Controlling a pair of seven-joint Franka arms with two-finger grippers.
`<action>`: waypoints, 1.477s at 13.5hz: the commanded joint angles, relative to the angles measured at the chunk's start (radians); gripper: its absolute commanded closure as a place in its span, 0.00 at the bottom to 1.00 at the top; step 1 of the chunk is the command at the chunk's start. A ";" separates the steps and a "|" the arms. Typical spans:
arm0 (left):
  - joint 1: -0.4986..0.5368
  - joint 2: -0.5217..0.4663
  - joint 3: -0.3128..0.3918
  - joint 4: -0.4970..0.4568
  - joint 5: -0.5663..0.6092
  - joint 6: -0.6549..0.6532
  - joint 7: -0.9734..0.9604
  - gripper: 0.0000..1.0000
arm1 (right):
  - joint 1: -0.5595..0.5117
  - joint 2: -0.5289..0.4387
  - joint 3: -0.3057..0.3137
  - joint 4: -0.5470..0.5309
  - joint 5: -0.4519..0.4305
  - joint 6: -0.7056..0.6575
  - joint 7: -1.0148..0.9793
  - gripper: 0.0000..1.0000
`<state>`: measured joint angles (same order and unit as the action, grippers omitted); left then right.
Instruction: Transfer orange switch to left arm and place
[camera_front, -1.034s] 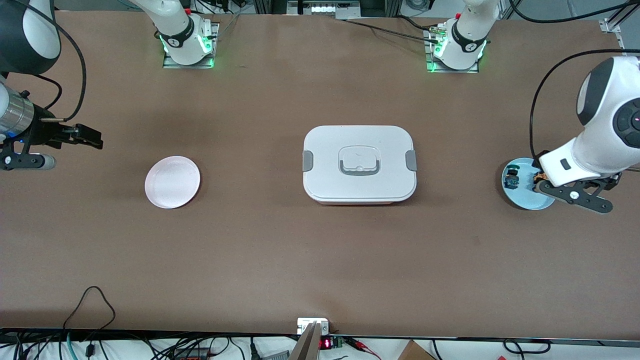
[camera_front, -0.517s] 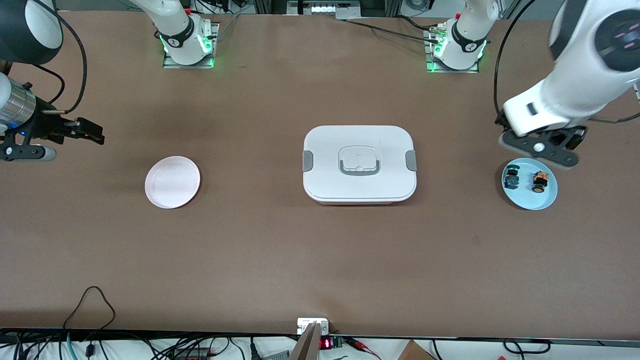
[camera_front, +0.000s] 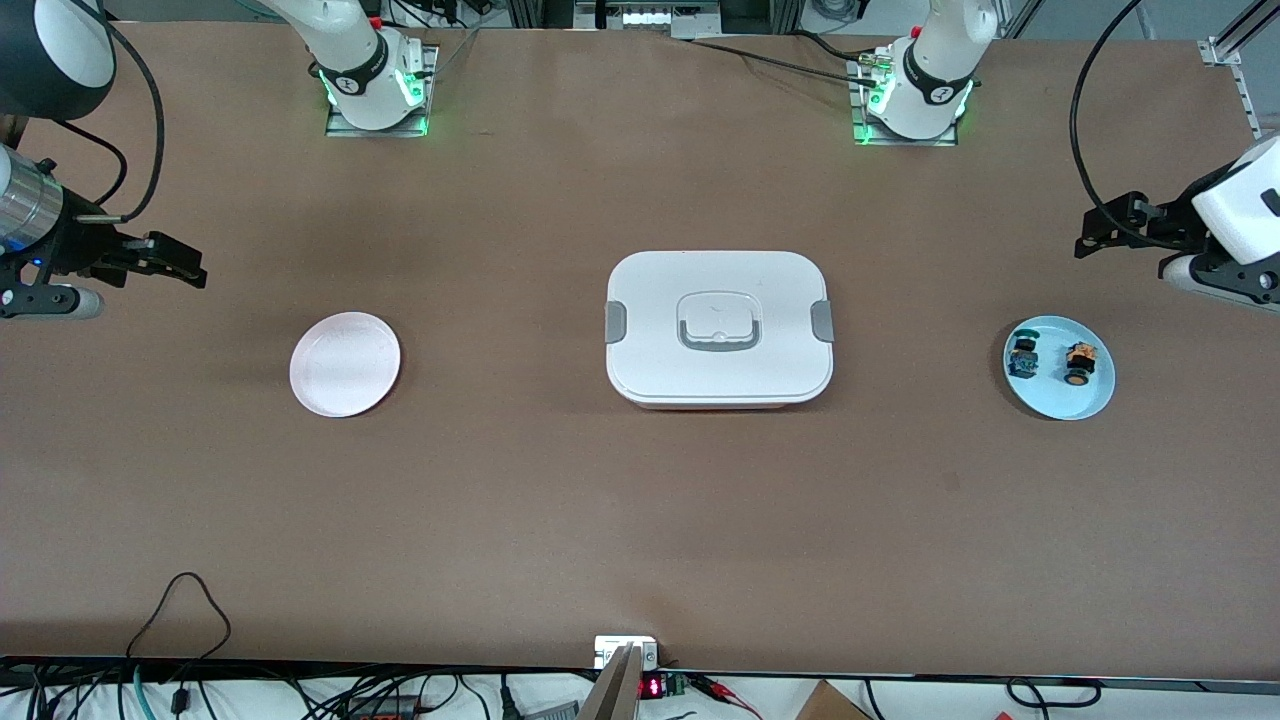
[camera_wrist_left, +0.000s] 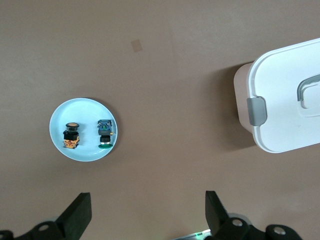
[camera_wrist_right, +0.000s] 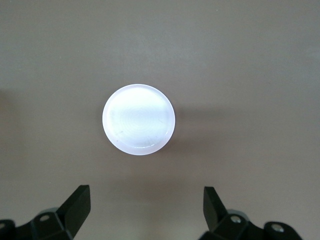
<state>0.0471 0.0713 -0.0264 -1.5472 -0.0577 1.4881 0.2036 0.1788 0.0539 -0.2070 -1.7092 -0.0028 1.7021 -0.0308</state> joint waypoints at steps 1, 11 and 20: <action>-0.050 -0.068 0.017 -0.047 -0.002 0.018 -0.185 0.00 | -0.001 -0.019 0.004 0.013 0.007 -0.006 0.008 0.00; -0.023 -0.033 0.016 -0.037 0.078 0.064 -0.181 0.00 | -0.001 -0.022 0.004 0.033 0.009 -0.013 0.002 0.00; -0.009 0.001 0.006 0.009 0.145 0.070 -0.173 0.00 | -0.001 -0.022 0.003 0.034 0.009 -0.029 0.000 0.00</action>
<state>0.0340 0.0592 -0.0119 -1.5601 0.0650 1.5571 0.0140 0.1788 0.0436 -0.2063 -1.6801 -0.0028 1.6901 -0.0309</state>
